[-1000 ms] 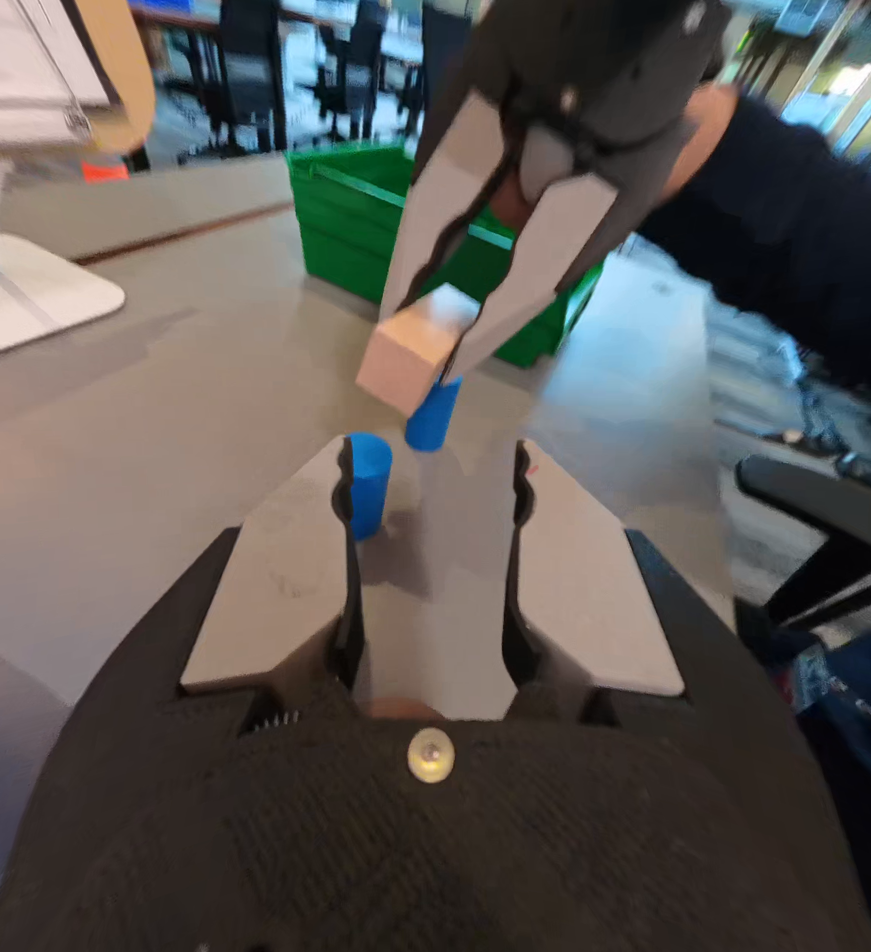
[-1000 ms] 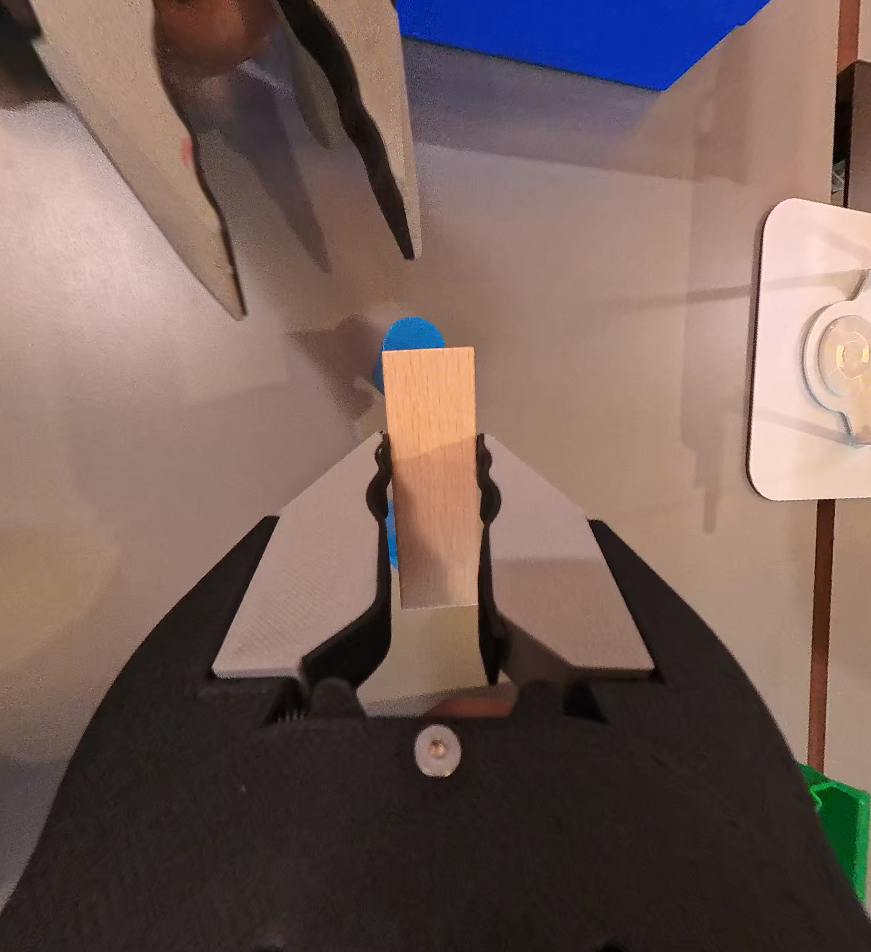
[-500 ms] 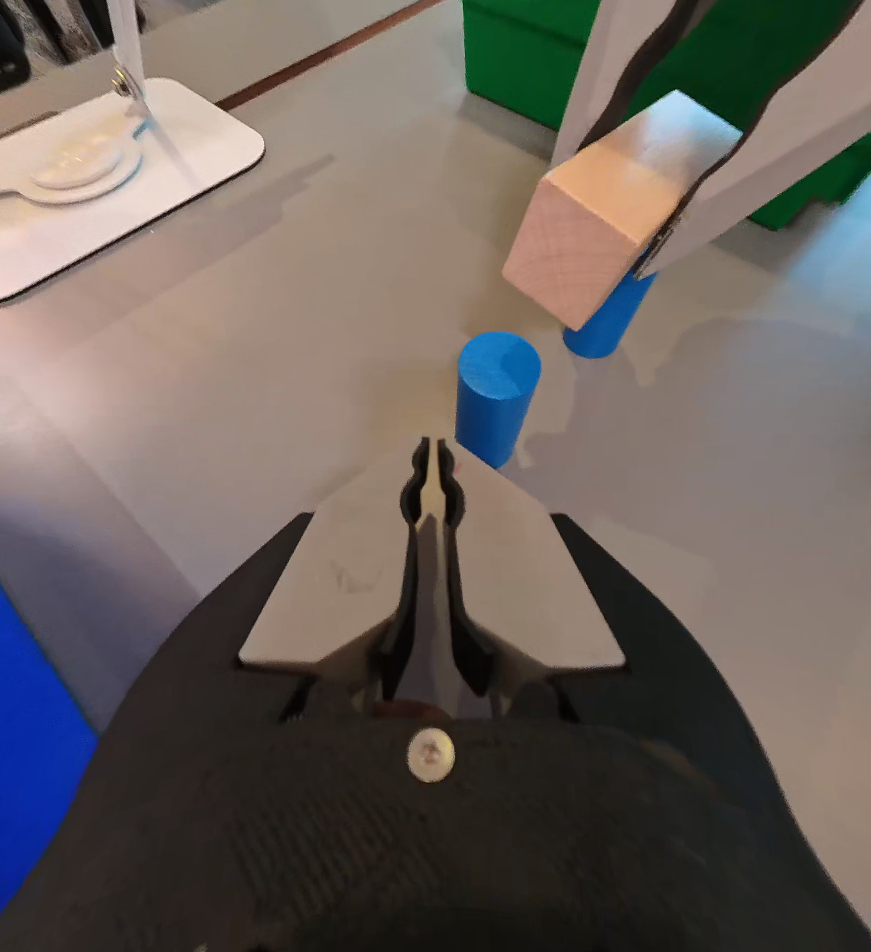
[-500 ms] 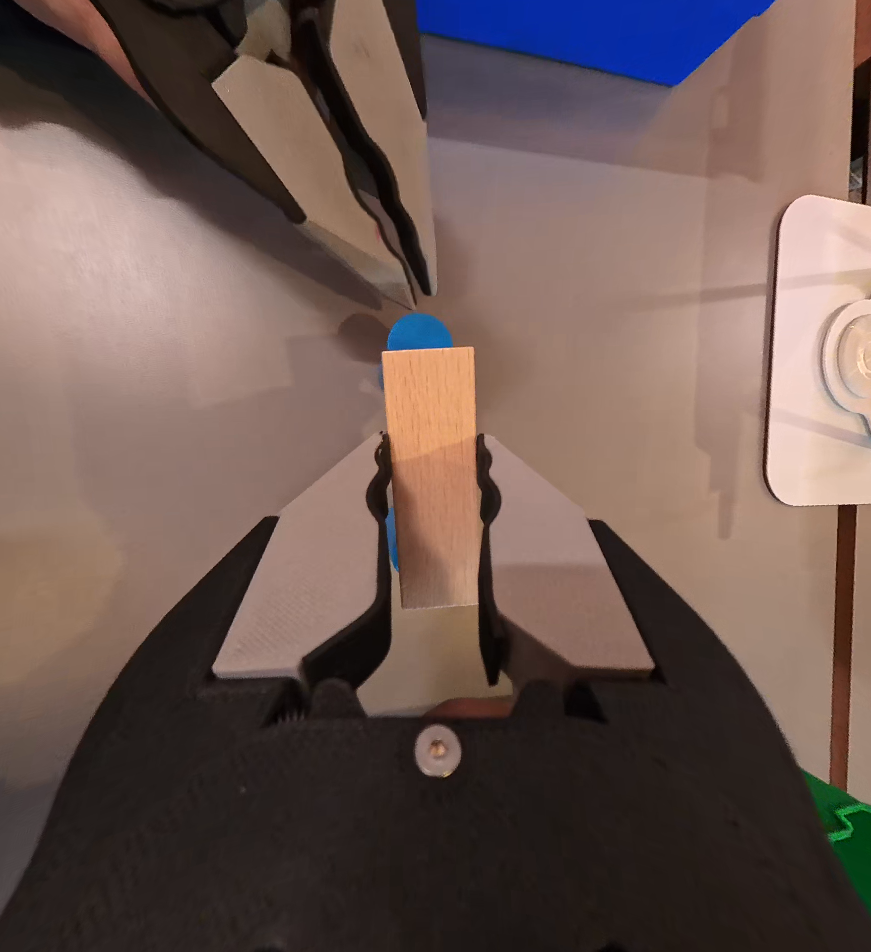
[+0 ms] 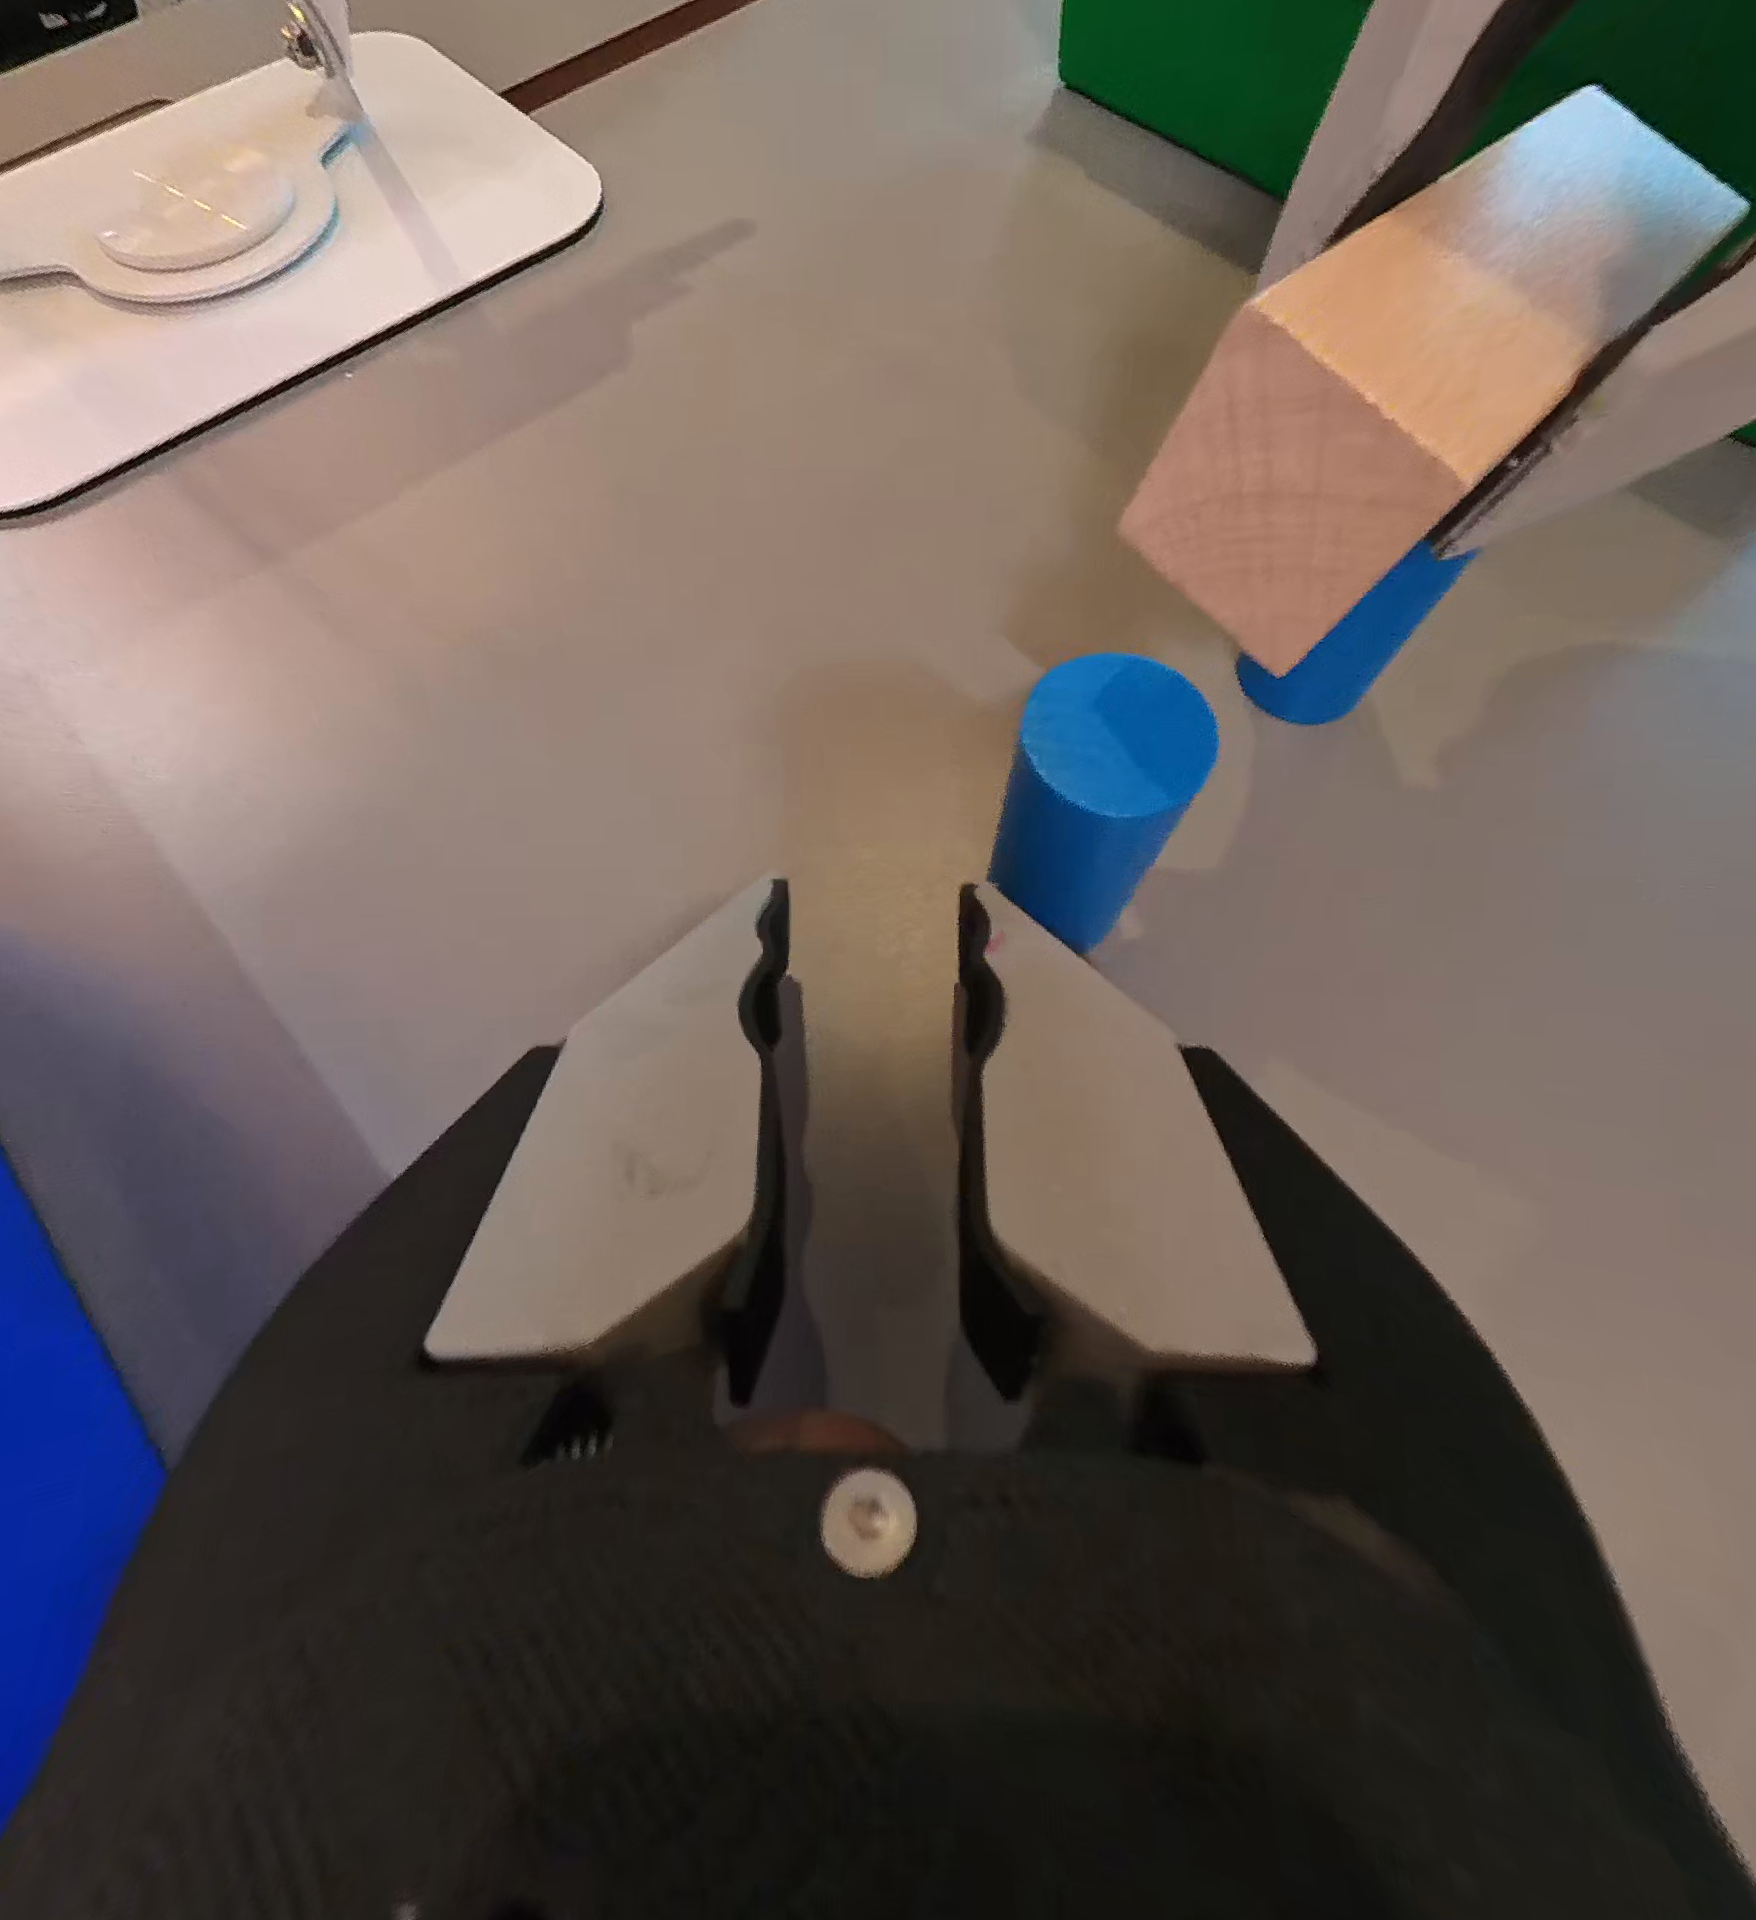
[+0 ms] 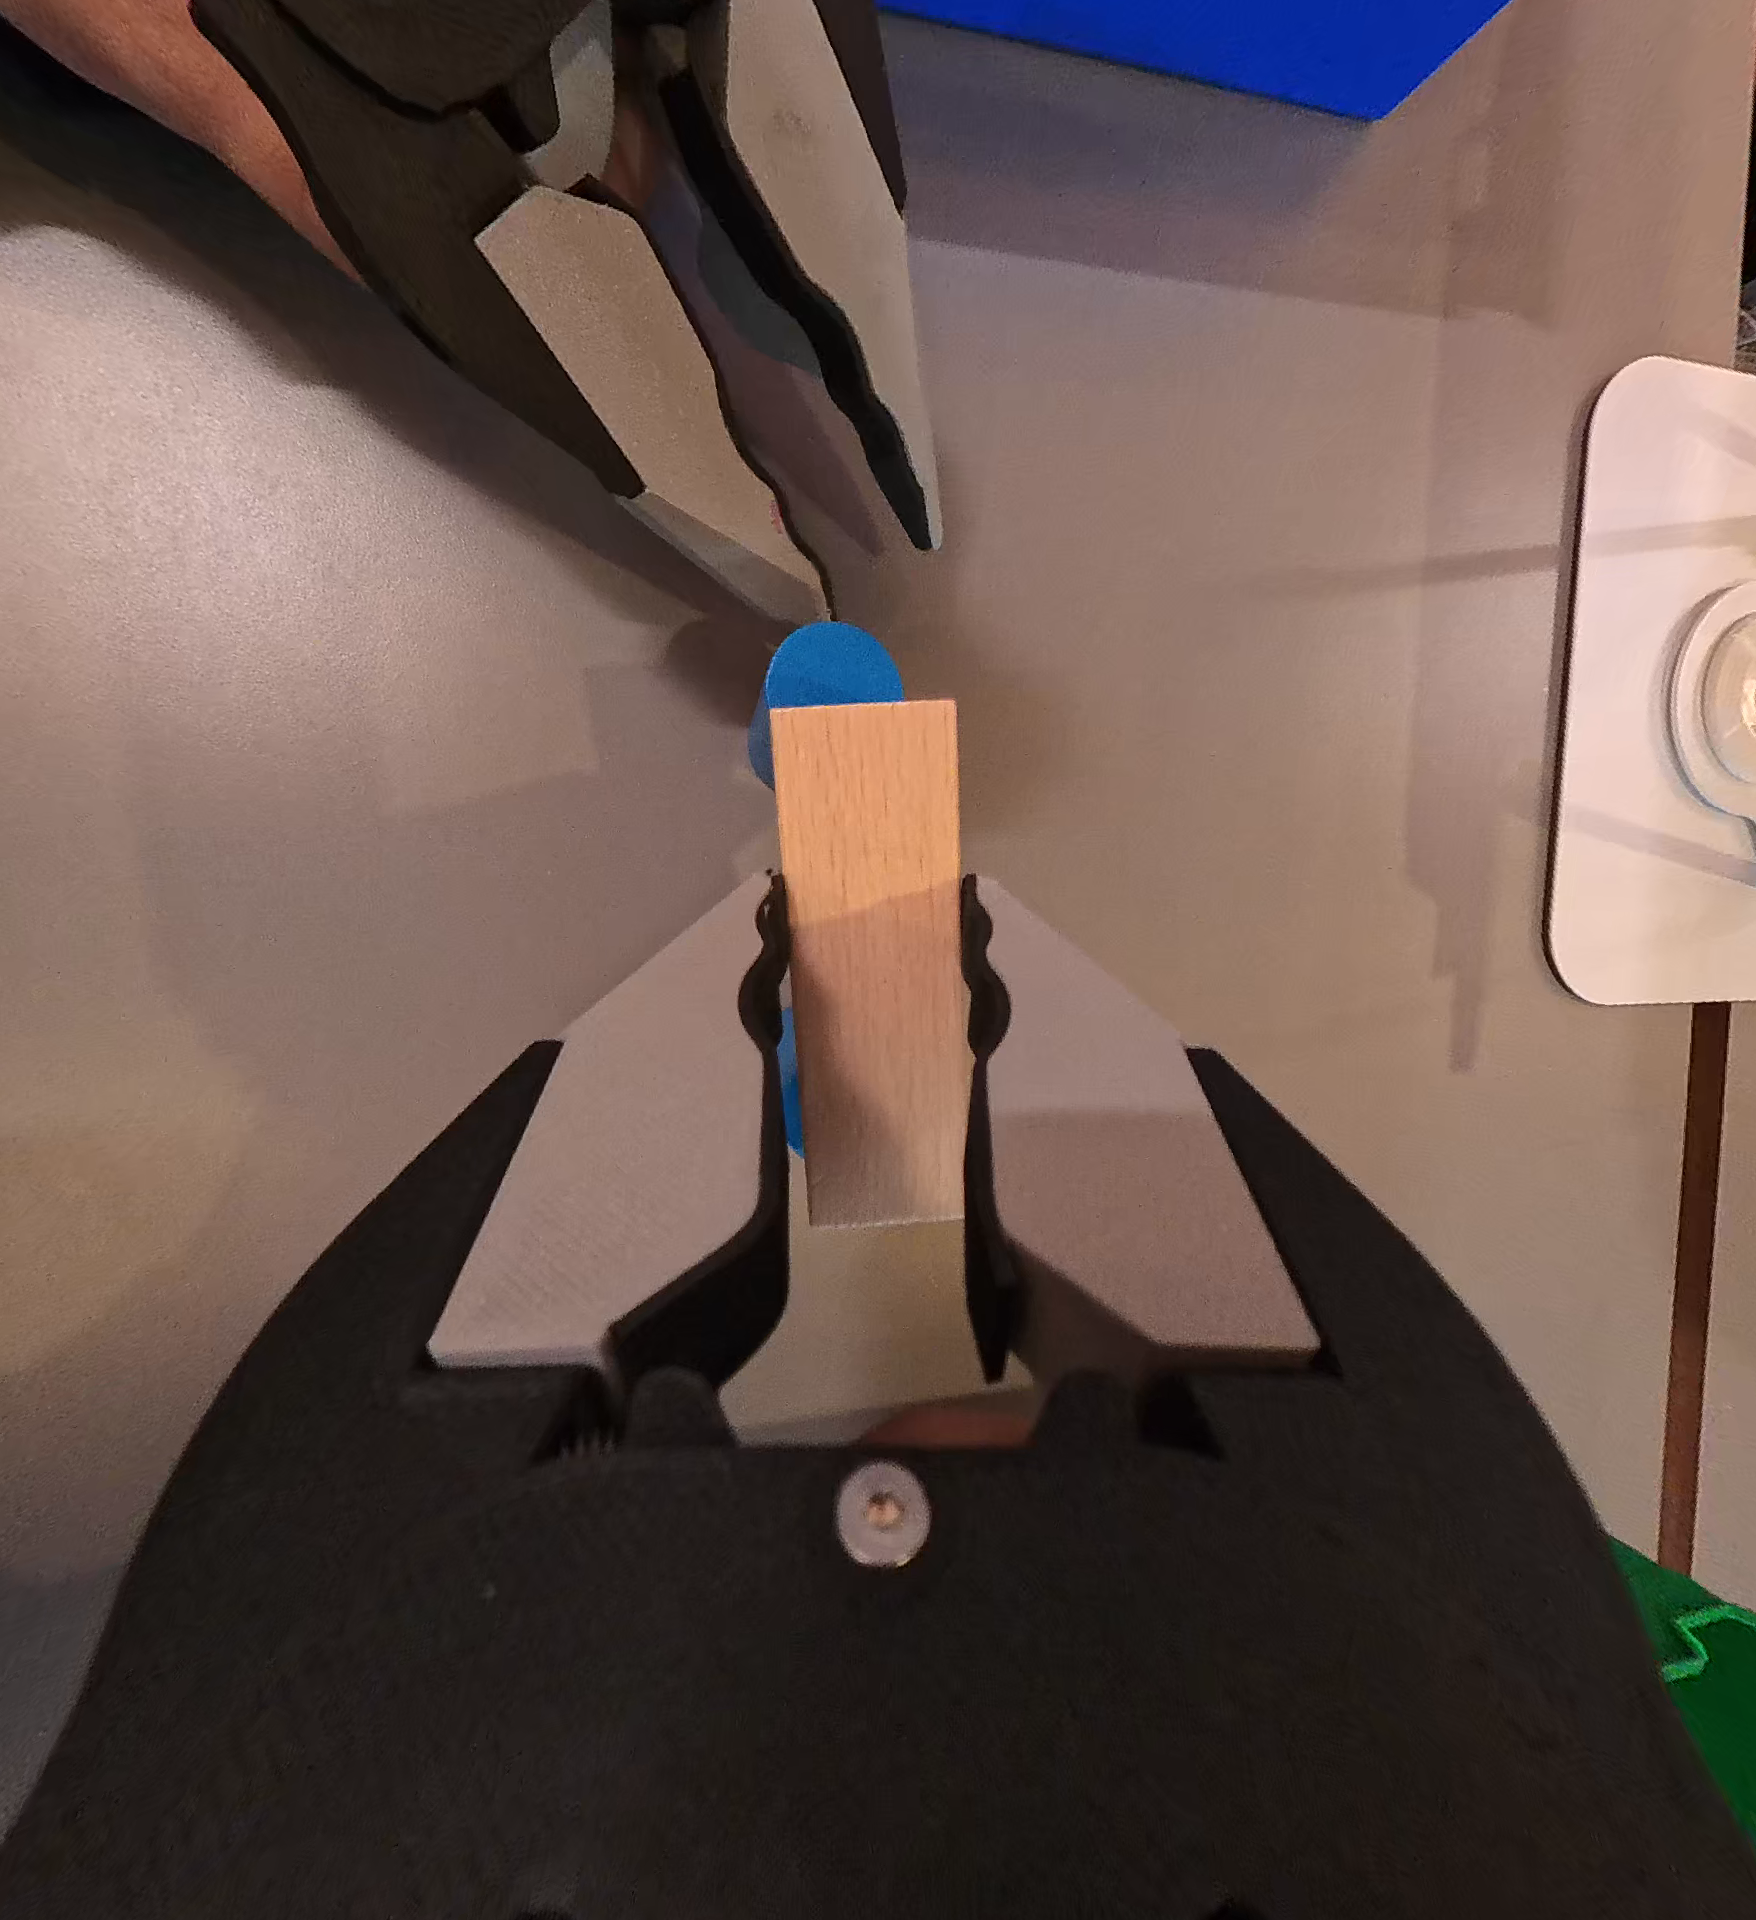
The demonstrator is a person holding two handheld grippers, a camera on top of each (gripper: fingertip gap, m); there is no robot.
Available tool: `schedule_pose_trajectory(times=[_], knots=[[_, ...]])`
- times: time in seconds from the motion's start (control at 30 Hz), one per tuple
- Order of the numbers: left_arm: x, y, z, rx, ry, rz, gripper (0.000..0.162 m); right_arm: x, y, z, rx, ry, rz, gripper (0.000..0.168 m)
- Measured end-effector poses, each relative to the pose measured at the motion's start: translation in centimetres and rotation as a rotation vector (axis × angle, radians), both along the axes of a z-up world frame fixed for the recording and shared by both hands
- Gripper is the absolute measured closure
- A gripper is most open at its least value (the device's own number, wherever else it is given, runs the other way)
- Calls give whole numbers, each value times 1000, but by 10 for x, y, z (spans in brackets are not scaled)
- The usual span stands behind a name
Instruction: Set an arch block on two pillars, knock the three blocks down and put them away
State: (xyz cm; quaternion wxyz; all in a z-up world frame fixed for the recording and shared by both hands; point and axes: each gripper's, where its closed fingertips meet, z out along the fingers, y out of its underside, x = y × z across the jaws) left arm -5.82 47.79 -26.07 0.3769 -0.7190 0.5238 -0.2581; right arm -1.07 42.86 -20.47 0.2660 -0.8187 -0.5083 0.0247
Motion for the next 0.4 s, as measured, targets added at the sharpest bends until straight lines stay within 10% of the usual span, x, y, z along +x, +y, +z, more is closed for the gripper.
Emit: schedule_pose_trajectory(times=[0.03,0.4], knots=[[-1,0,-1,-5,3,0,132,0,0,-1,-4,-4,0,138],[0,-5,-4,-21,17,-16,128,-2,2,-4,-22,-37,2,138]])
